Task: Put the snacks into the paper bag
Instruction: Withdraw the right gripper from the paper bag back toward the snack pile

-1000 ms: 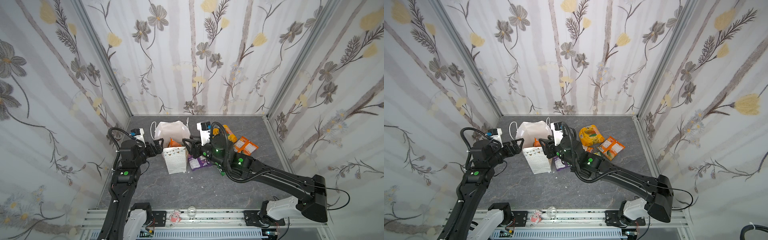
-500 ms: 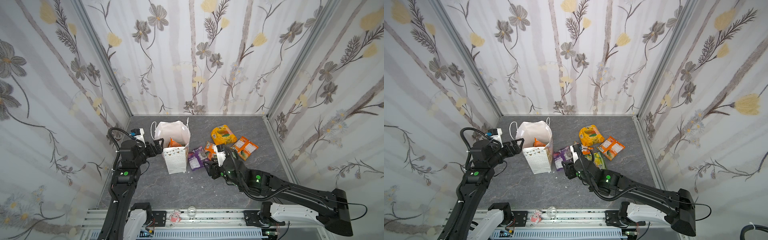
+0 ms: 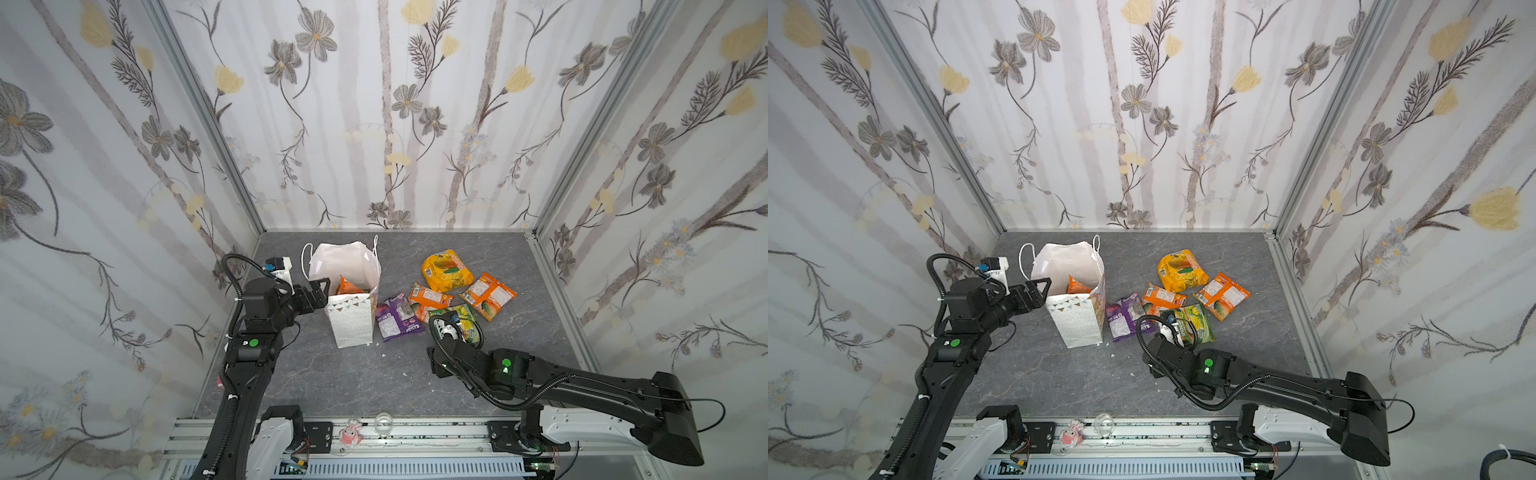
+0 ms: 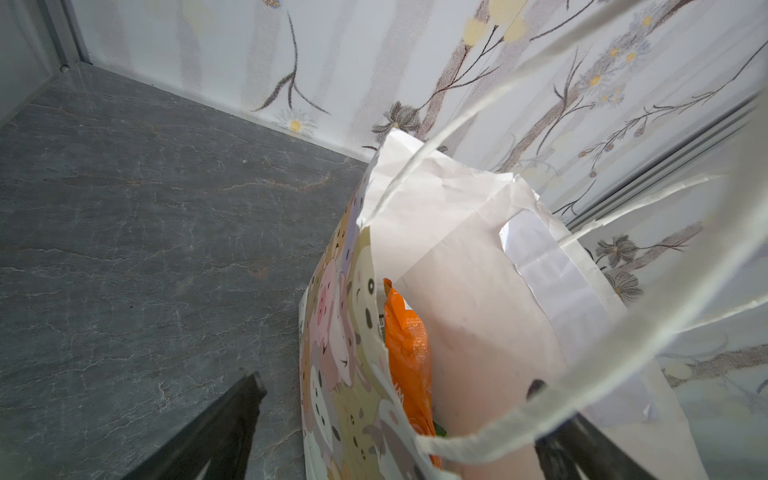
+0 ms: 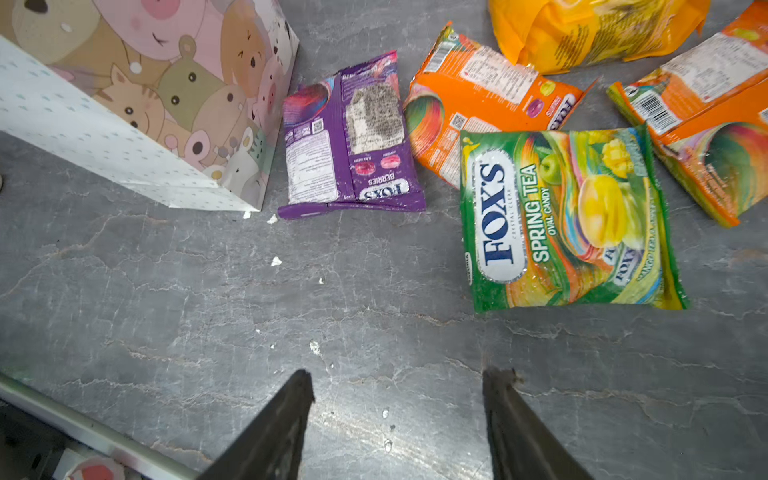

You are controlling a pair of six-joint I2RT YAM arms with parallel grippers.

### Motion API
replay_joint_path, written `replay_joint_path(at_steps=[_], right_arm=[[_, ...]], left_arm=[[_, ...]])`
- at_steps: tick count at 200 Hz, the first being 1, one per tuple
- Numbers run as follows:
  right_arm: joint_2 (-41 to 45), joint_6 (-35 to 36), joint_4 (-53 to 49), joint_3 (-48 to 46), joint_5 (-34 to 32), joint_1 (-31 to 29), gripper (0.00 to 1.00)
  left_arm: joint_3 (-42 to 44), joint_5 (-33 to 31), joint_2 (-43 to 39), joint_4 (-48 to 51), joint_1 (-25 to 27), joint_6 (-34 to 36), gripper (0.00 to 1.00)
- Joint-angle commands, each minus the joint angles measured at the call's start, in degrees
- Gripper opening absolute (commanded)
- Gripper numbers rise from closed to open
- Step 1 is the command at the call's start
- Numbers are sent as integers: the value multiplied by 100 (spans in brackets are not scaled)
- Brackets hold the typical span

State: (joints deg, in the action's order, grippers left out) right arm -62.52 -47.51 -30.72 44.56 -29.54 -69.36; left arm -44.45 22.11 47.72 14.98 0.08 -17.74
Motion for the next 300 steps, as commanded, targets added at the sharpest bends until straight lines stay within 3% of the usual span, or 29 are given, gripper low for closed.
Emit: replay_joint_path(at_steps=[1,79,191,263,300], right_arm=[[84,-79,-170,-35,-655,3,68],[-591,-53,190,-226,-775,61,75],[-1745,485,80,198,-582,743,76],[-2380,1214,242,874,-768,1257,77],[-2664,1658,422,1204,-743,1554,77]], left_arm=[[-82,-119,-59,244,12,221,100],[138,-199,-316,349,28,332,100],[-238,-559,-1,216,28,235,100],[-170,-927,-46,189,28,205,100],[25,-811,-237,75,28,60,100]])
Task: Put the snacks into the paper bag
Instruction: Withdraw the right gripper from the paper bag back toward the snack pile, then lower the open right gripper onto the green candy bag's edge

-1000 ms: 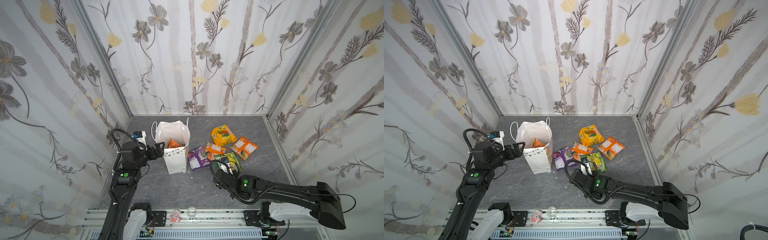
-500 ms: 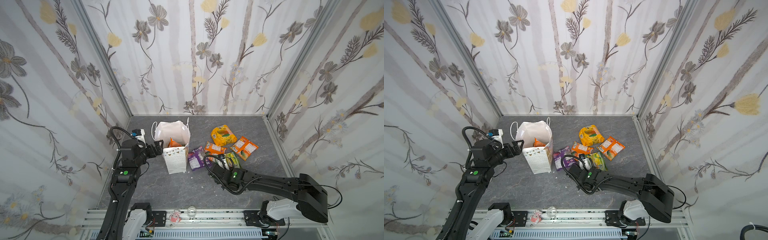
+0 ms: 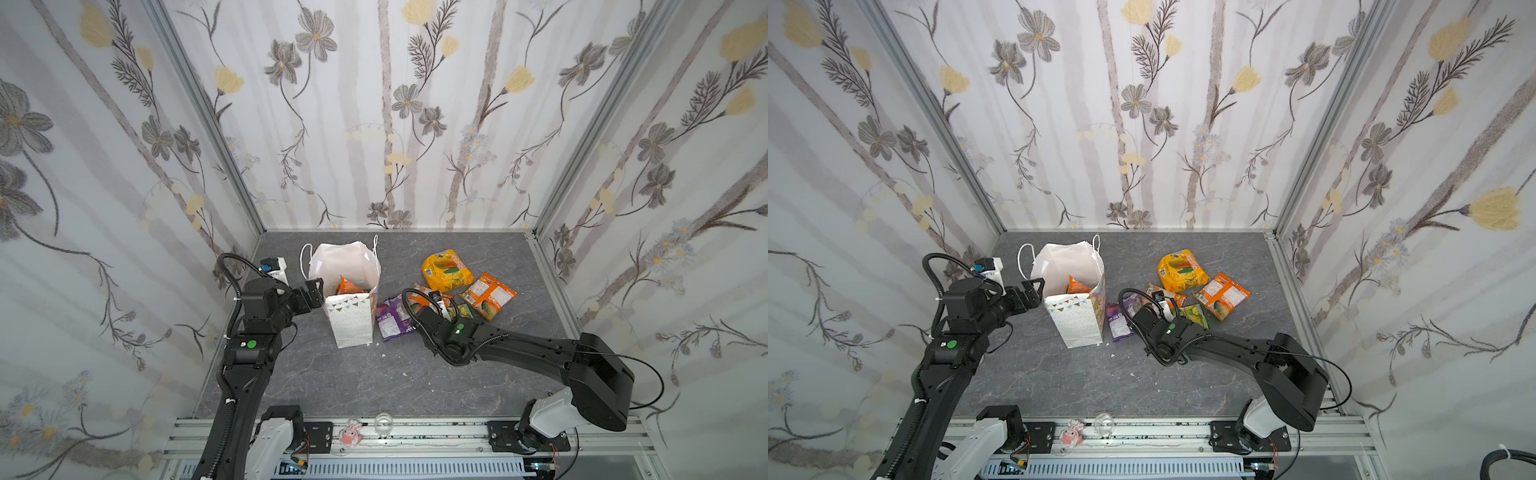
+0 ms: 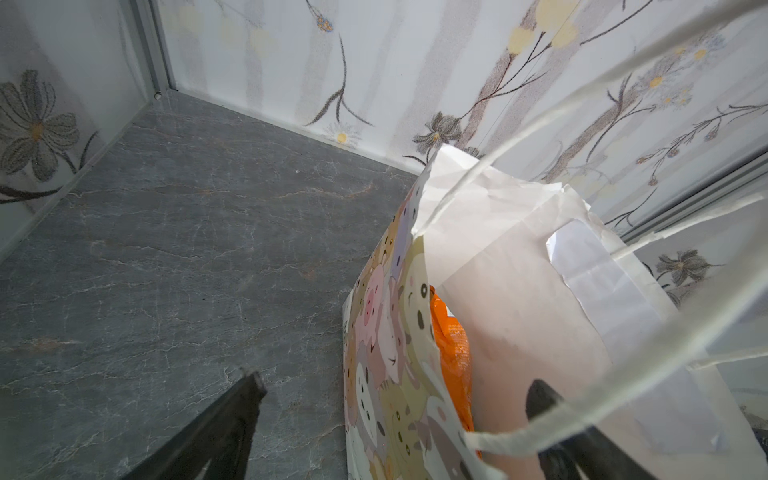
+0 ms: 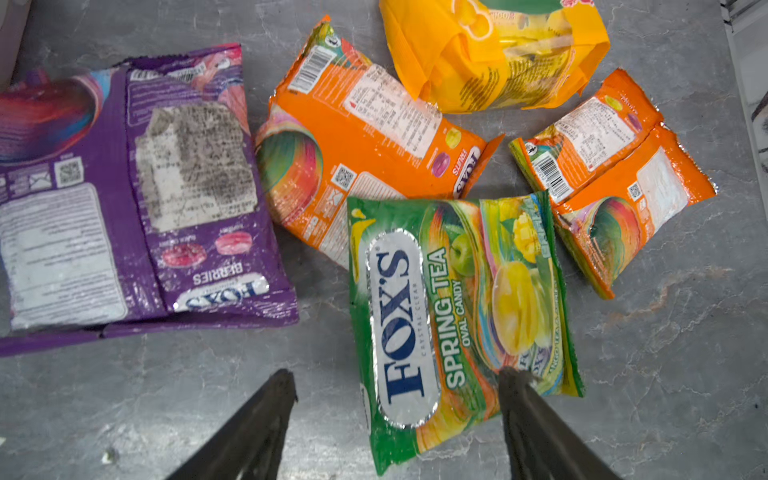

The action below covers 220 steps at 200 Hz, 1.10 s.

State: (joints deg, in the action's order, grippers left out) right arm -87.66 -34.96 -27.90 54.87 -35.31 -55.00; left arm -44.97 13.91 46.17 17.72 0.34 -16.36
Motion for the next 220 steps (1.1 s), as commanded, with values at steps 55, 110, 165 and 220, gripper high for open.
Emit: replay_joint_path(at_steps=[55,110,165,220], right_arm=[[-956,770,109,762,-181,245,74],[-1494,772,68,929,-249,350,68],[-1798,757,107,929,-326,419,63],[-1851,747,291,880,-432,442,59]], left_arm=[[-11,-55,-135,-15,2,67,100],[-51,-121,-115,92,1,195,100],[-37,-112,-108,118,1,188,100],[-45,-157,-106,99,1,164,100]])
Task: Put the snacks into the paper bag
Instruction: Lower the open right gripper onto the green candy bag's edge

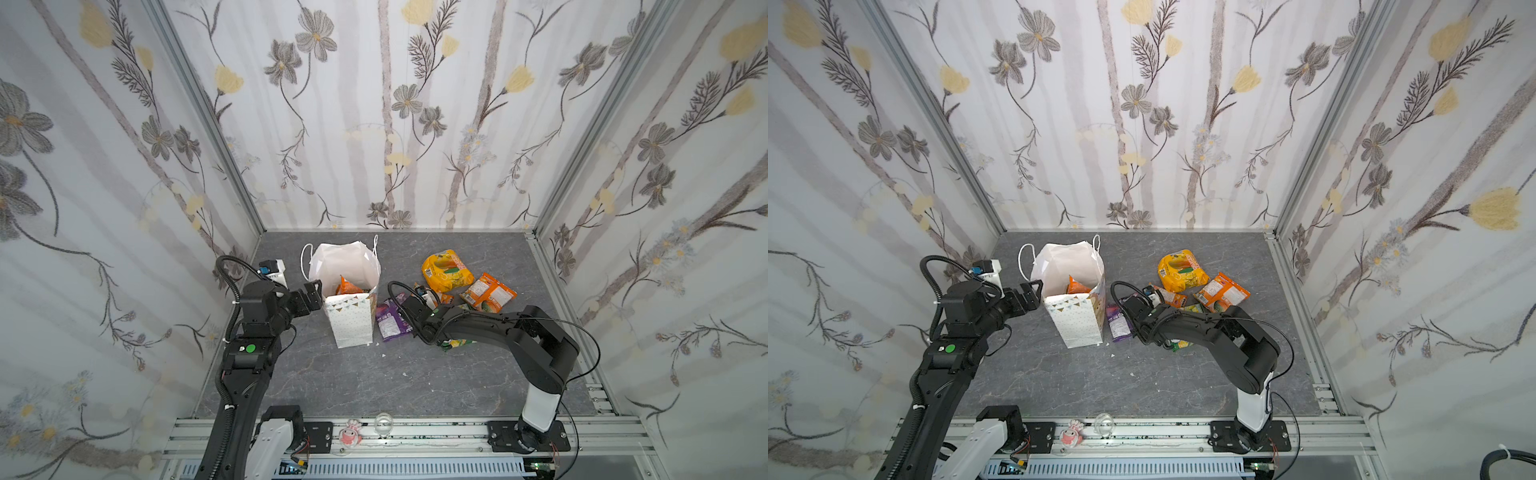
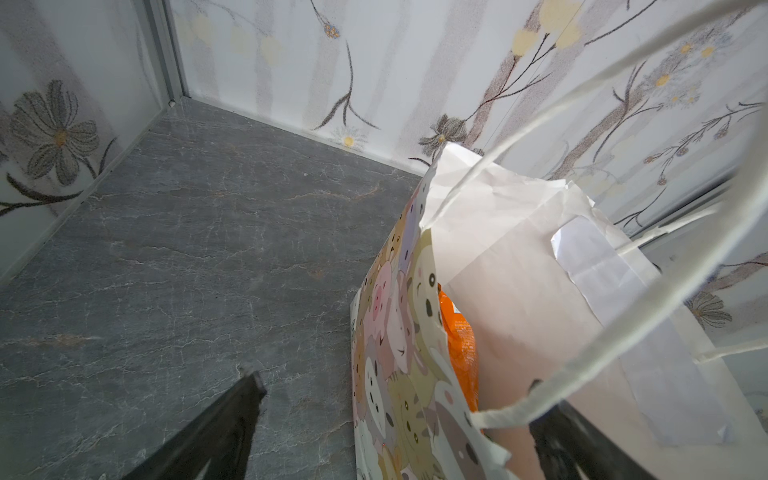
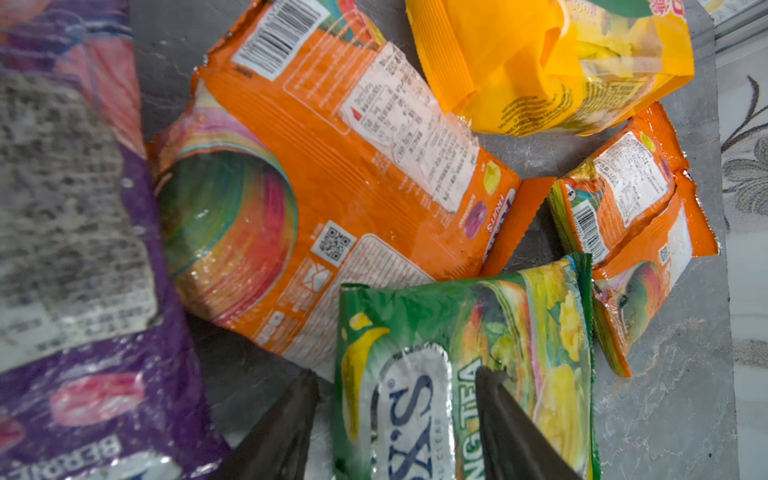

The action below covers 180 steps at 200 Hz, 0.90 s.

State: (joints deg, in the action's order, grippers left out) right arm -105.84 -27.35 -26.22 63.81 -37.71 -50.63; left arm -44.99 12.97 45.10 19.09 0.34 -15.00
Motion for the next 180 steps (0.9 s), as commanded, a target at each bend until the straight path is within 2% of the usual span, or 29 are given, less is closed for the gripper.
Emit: replay_joint_path(at_steps=[1,40,69,104,180], right_arm=[[-41,-14,124,-16,-183,7,59],[-186,11,218,8,-184,27,53],[-227,11,276,9,-175,31,44],[-221,-24,272,-9,-151,36,26],[39,-110,440,-226,-63,71,0]], left_arm=[[-44,-60,4,-46,1,26,100],[-34,-51,-6,-61,1,33,100],[-41,-39,44,-84,2,24,100],[-53,-16,67,-89,1,28,100],[-45,30,69,-90,1,26,100]])
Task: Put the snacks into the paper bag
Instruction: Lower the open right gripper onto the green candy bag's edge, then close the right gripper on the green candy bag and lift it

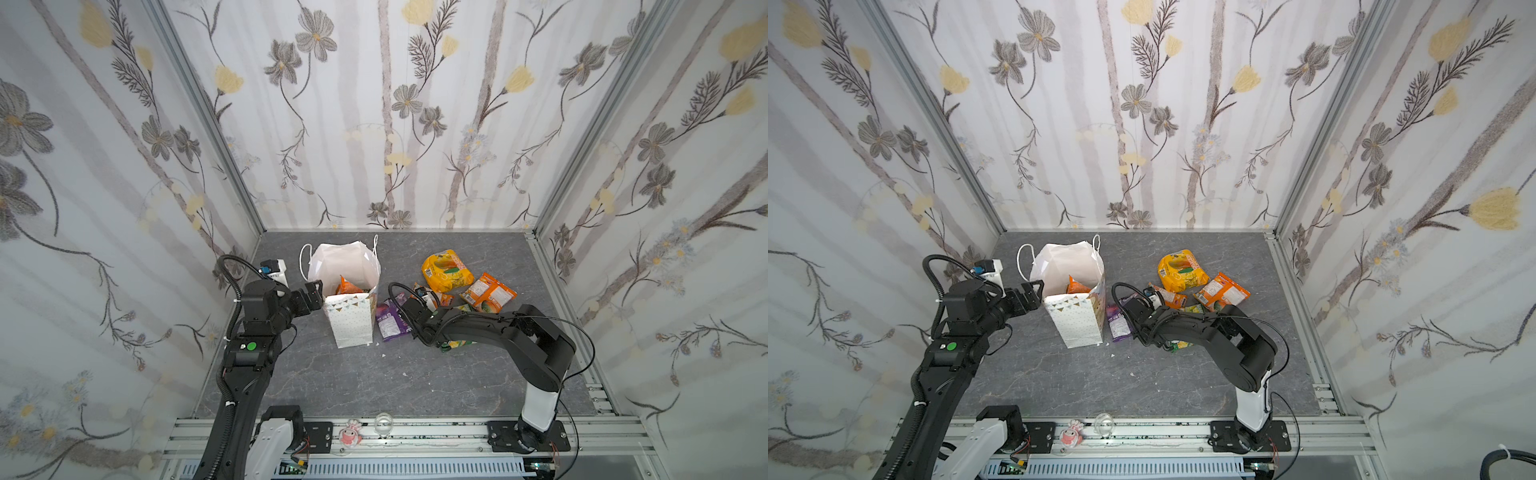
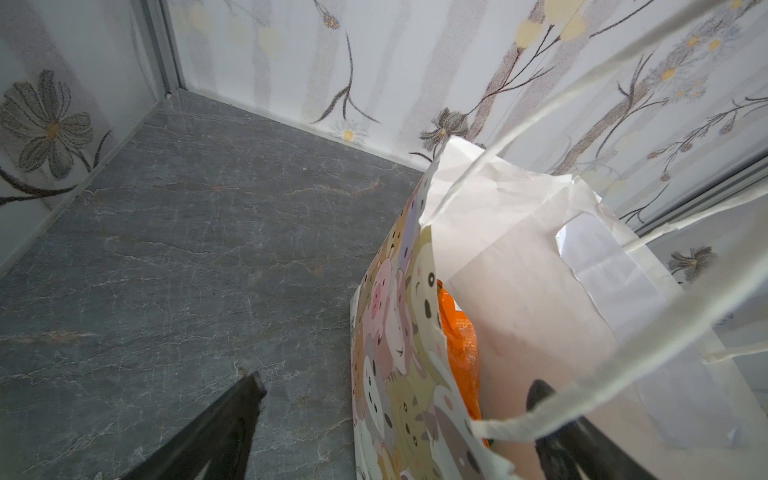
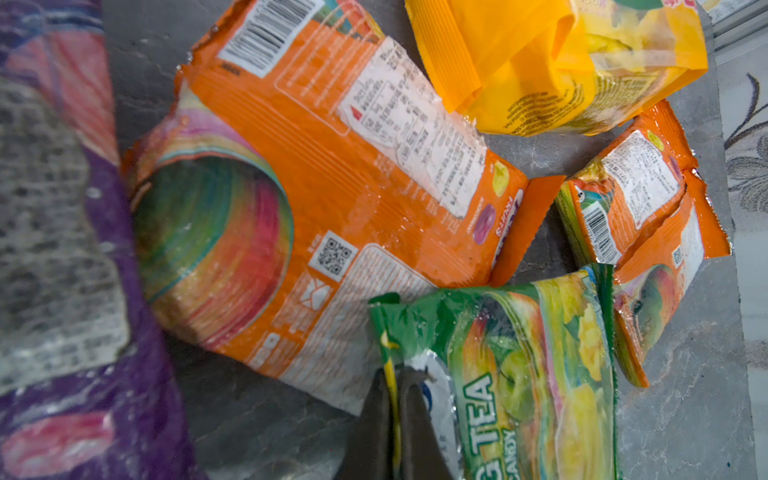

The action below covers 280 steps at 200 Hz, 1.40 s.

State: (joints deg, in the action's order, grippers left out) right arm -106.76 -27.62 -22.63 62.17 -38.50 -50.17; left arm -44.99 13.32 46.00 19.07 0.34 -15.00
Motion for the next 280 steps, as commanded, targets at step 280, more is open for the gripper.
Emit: replay_joint_path(at_steps=[280], right_arm=[[4037,428,1087,-1095,2336,274,0]], left_arm=[[-476,20,399,-396,-2,15,100]])
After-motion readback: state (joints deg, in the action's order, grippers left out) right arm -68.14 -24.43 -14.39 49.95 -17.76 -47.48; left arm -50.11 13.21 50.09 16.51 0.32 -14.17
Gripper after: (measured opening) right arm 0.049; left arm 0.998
